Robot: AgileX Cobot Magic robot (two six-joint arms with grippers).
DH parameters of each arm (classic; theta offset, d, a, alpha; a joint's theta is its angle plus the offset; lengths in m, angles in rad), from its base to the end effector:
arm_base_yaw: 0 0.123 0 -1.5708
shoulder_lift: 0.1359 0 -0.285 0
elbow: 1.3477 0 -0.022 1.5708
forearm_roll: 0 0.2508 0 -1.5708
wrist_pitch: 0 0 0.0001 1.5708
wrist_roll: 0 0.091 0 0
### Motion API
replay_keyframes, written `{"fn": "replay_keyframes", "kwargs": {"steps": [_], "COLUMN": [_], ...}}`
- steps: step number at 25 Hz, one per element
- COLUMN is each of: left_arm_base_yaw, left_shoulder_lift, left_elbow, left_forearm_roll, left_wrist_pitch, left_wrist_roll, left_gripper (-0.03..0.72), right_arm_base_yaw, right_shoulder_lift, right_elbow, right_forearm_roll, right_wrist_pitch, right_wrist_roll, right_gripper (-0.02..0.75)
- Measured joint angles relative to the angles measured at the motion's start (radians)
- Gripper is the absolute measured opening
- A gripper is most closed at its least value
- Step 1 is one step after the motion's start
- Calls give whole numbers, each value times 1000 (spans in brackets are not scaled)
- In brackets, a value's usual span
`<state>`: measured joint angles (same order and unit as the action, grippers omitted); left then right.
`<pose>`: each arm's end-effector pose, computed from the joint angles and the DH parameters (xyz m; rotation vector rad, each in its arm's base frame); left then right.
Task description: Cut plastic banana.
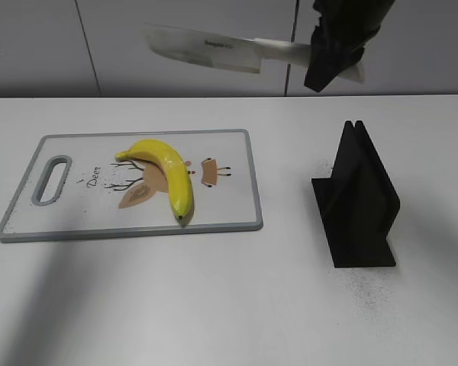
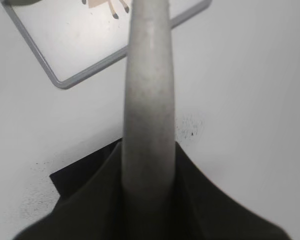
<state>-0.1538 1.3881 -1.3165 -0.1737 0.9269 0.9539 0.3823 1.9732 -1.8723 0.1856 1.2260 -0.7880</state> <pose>0.2874 -0.0573 0.3627 1.2375 2.1344 0.1299 0.3900 0.1739 0.3016 -1.4946 2.3404 0.1590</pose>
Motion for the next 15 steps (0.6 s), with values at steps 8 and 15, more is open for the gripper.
{"fn": "replay_keyframes", "kwargs": {"steps": [8,15], "left_arm_base_yaw": [-135,-194], "left_shoulder_lift": [178,279], "left_elbow": [-120,-123], "left_forearm_roll": [-39,-52], "left_wrist_pitch": [37,0], "left_wrist_roll": [342,399], "left_gripper": [544,544], "right_arm_base_yaw": [44,44], "right_shoulder_lift": [87,108], "right_elbow": [-53,-56], "right_forearm_roll": [87,99], "right_wrist_pitch": [-1,-2], "right_wrist_roll": [-341,-447], "right_gripper": [190,190]}}
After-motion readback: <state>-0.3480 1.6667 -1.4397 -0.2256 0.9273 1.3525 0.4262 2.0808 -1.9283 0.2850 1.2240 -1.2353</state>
